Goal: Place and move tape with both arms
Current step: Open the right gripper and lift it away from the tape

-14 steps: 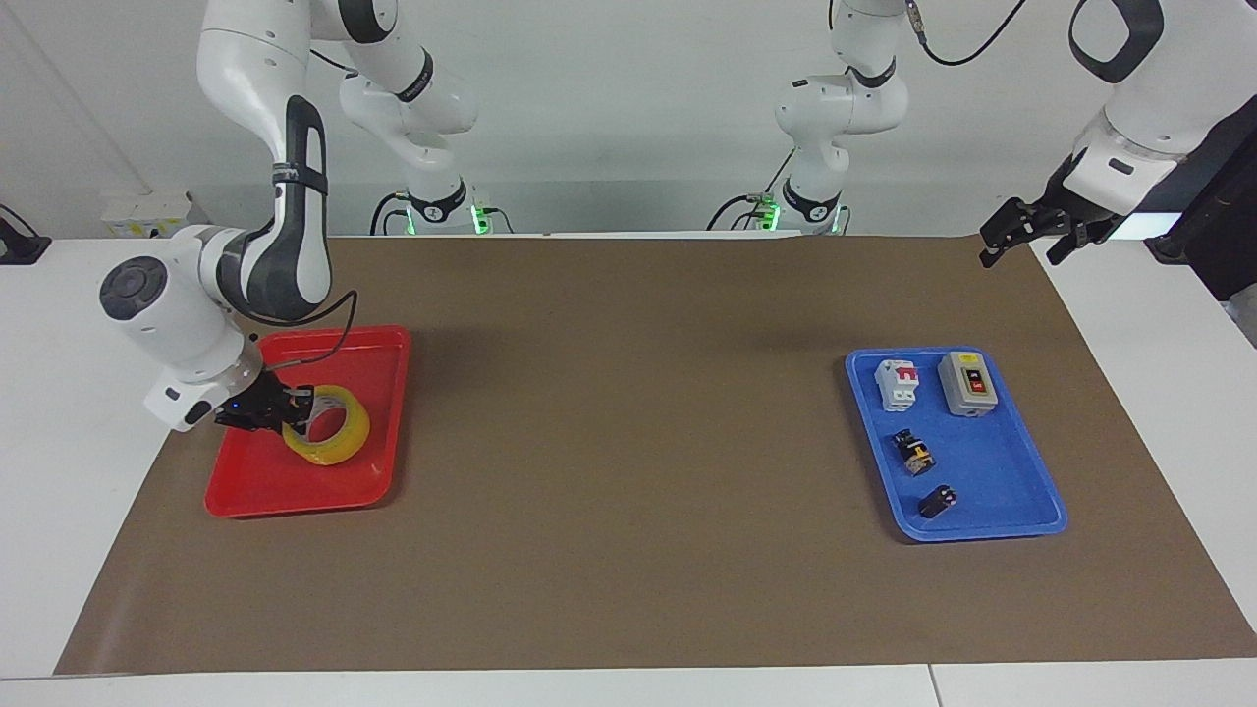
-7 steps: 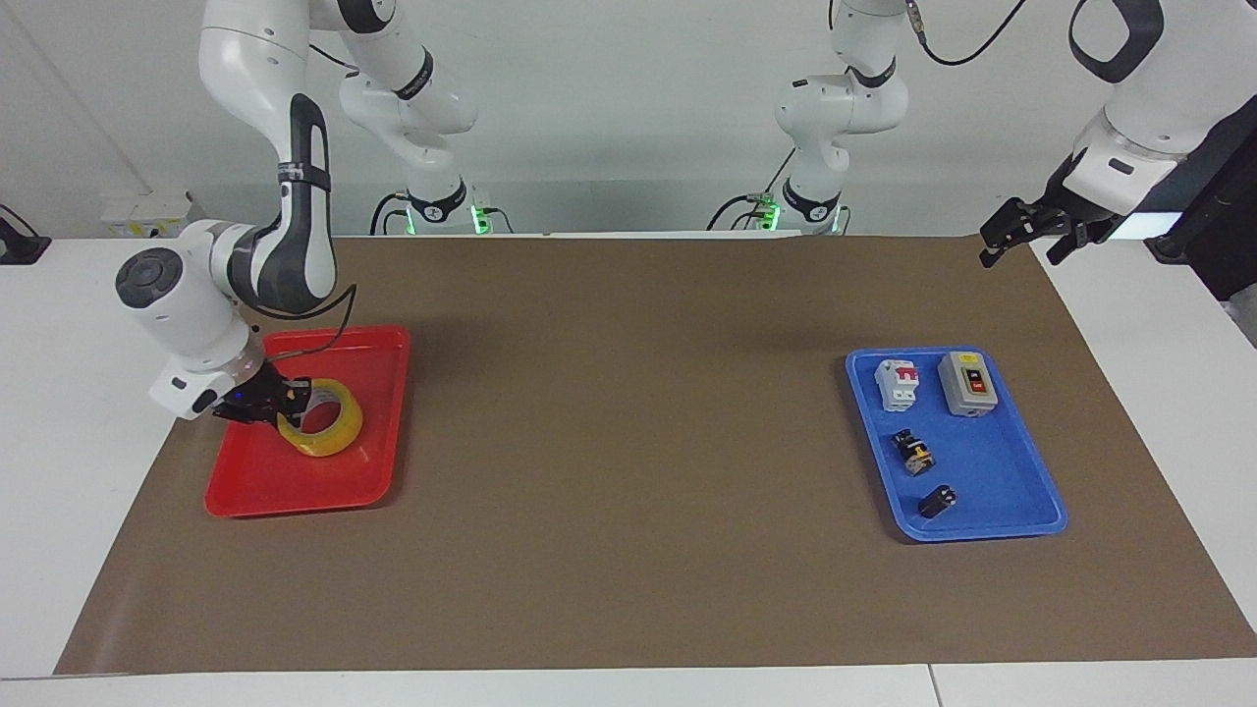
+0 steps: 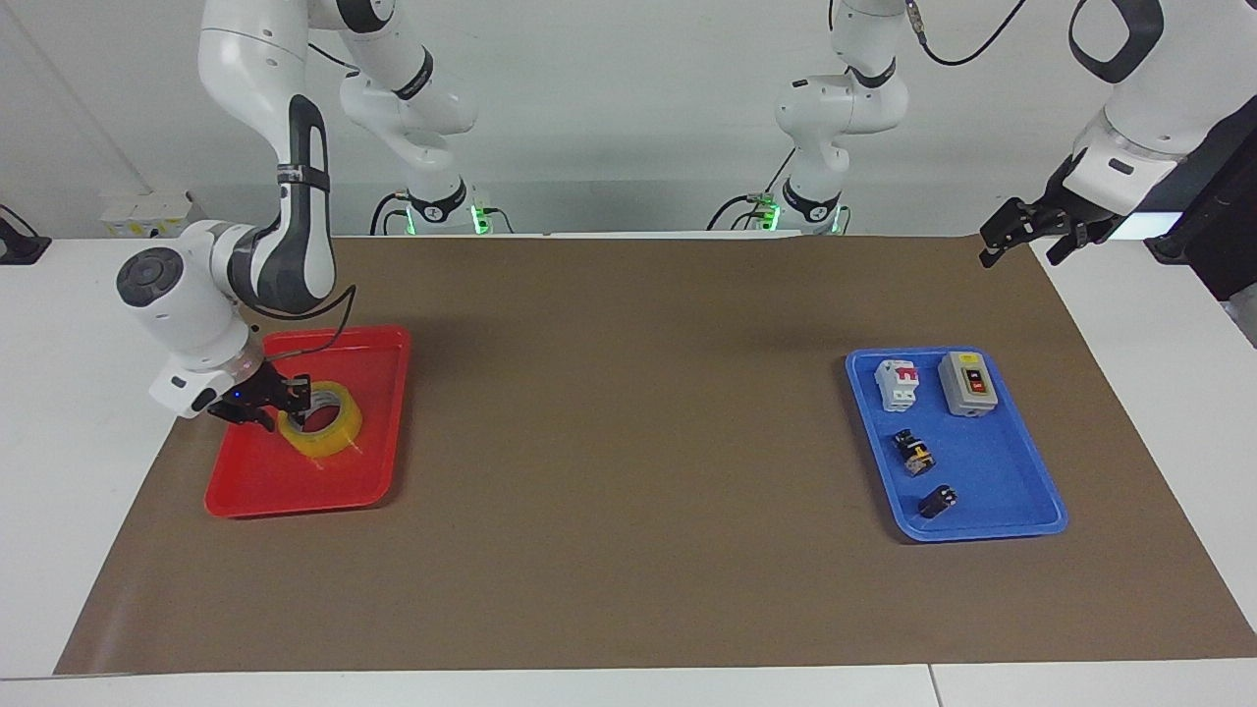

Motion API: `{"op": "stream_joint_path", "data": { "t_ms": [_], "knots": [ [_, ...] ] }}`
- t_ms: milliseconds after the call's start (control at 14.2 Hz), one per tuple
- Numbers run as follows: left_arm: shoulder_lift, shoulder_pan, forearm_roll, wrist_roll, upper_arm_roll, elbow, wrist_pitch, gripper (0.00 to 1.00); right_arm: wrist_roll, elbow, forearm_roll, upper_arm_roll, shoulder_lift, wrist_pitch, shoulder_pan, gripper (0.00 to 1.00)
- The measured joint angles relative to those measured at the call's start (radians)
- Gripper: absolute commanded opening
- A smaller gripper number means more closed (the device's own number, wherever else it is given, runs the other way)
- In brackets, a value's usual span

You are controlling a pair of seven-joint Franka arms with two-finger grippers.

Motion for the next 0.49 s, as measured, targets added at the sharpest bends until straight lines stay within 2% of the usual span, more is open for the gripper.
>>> {"op": "stream_joint_path", "data": {
  "t_ms": [70,211,492],
  "knots": [
    [0.0,0.0,0.0,0.0,0.0,0.0,0.0,1.0,0.0,0.012,0.0,0.005,-0.013,-0.008,0.009,1.0],
    [0.0,0.0,0.0,0.0,0.0,0.0,0.0,1.0,0.007,0.074,0.0,0.008,-0.044,-0.102,0.058,1.0],
    [0.0,0.0,0.0,0.0,0.0,0.0,0.0,1.0,0.113,0.254,0.0,0.012,-0.109,-0.421,0.114,1.0]
  ]
}}
